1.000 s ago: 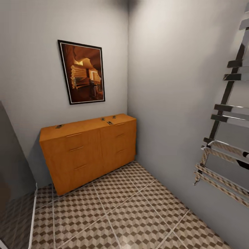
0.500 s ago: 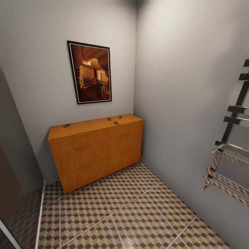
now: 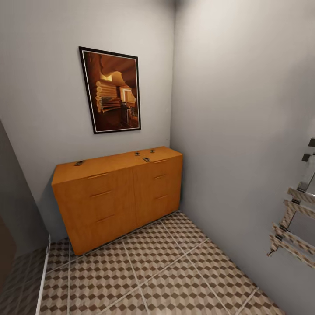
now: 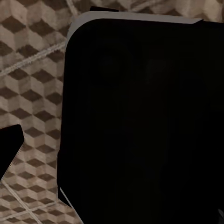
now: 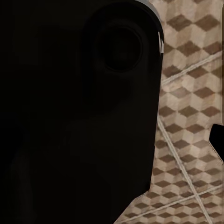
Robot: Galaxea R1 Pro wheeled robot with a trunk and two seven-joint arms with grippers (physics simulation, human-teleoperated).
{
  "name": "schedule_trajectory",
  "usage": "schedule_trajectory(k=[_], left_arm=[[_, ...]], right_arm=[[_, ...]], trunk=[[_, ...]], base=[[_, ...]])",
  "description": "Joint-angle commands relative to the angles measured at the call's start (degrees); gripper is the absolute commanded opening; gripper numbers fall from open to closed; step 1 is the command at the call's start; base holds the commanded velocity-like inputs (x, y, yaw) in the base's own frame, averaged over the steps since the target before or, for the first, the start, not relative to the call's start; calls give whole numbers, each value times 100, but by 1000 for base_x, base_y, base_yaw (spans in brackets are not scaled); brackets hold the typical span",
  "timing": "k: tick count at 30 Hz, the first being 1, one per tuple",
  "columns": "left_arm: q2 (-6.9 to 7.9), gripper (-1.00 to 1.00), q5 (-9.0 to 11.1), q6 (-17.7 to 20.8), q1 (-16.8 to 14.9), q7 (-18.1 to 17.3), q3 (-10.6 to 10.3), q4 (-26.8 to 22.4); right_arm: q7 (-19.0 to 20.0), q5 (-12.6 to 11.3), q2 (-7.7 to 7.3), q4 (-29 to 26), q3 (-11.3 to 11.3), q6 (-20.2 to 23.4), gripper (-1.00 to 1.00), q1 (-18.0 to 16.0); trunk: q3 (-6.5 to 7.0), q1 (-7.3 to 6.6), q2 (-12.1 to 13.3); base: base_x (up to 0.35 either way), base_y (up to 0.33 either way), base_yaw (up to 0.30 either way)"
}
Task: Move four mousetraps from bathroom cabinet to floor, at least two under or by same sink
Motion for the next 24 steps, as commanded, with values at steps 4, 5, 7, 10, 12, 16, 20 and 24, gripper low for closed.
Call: schedule_trajectory(k=[4, 5, 7, 10, 12, 16, 20, 24], left_arm=[[-1, 100, 51, -12, -1, 3, 0, -1], [-1, 100, 51, -13, -1, 3, 0, -1], [-1, 100, 51, -14, -1, 3, -1, -2], [-1, 100, 51, -17, -1, 3, -1, -2], [-1, 100, 51, -23, -1, 3, -1, -2], [-1, 100, 51, -31, -1, 3, -1, 0], [-1, 100, 51, -42, -1, 3, -1, -1], [-1, 100, 51, -52, -1, 3, 5, -1]], right_arm=[[-10, 4, -5, 1, 3, -13, 100, -1], [-11, 1, -6, 1, 1, -14, 100, -1], [-12, -7, -7, 1, -1, -13, 100, -1], [-13, -18, -11, 1, -3, -8, 100, -1], [-13, -29, -14, 1, -7, -3, 100, -1], [-14, -38, -17, 1, -11, -3, 100, -1], [-14, -33, -17, 1, -7, -7, 100, -1], [-14, -26, -16, 1, -6, -8, 100, -1]], trunk=[[-4, 3, -2], [-4, 3, -2], [-4, 3, -2], [-4, 3, -2], [-4, 3, -2], [-4, 3, -2], [-4, 3, -2], [-4, 3, -2]], base=[[319, 0, 0], [320, 0, 0], [320, 0, 0], [320, 0, 0], [321, 0, 0], [321, 0, 0], [321, 0, 0], [321, 0, 0]])
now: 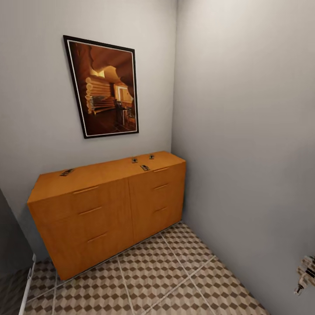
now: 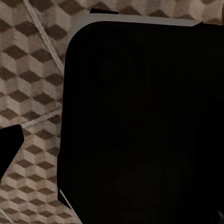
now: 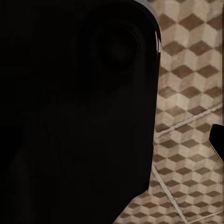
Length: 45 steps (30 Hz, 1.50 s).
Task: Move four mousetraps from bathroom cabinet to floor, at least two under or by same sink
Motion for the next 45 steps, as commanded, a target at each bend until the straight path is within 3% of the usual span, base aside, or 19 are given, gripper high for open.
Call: schedule_trajectory(k=[1, 13, 32, 45], left_arm=[[-1, 100, 50, -13, -1, 3, 0, 0], [-1, 100, 50, -30, -1, 3, 5, 1], [-1, 100, 50, -33, -1, 3, 12, -3], [-11, 100, 37, -32, -1, 4, 9, -6]], right_arm=[[-6, 3, 0, 1, 4, -10, 100, -1], [-14, 17, 8, 1, 13, -5, 100, -1], [-11, 35, 2, 1, 22, -12, 100, -1], [-9, 35, -3, 1, 23, -9, 100, -1]], trunk=[[-4, 3, -2], [-4, 3, -2], [-4, 3, -2], [-4, 3, -2]], base=[[321, 0, 0], [197, 0, 2], [13, 0, 194], [0, 0, 45]])
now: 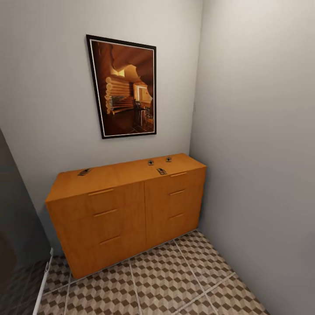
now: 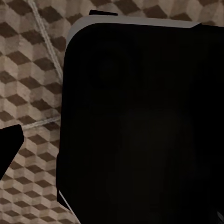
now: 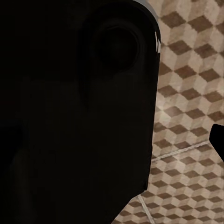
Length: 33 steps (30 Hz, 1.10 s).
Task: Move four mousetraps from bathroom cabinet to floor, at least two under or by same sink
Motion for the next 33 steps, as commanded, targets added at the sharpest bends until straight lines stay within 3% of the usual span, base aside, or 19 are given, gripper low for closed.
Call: schedule_trajectory(k=[1, 33], left_arm=[[-3, 100, 52, -14, -1, 2, 0, 0], [-9, 100, 49, -12, -1, 18, -13, -9]], right_arm=[[-6, 6, -2, 1, 5, -10, 100, -1], [-11, 6, 1, 1, 5, -10, 100, -1]], trunk=[[-4, 0, -2], [-4, 0, -2]], base=[[0, 0, 8], [0, 0, 1]])
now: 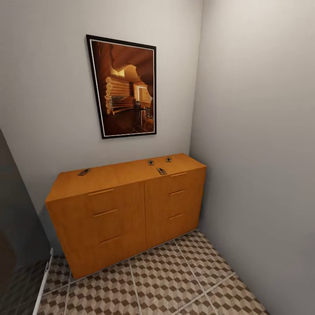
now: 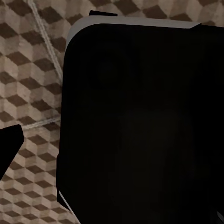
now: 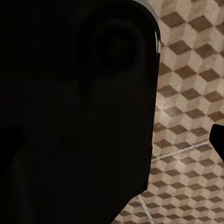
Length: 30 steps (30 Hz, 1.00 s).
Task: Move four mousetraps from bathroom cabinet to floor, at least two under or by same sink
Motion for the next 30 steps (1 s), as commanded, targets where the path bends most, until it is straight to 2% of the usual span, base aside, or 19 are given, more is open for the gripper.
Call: schedule_trajectory(k=[1, 8, 30], left_arm=[[-1, 100, 53, -14, -1, 4, -1, 0], [-3, 100, 53, -14, -1, 4, -1, 0], [-1, 100, 53, -5, -1, 11, -1, 0]], right_arm=[[-5, 6, 0, 1, 5, -10, 100, -1], [-5, 6, 0, 1, 5, -9, 100, -1], [-2, 6, 0, 1, 5, -9, 100, -1]], trunk=[[-4, 0, -2], [-4, 0, -2], [391, -483, 880]], base=[[0, 0, 0], [0, 0, 0], [0, 0, 0]])
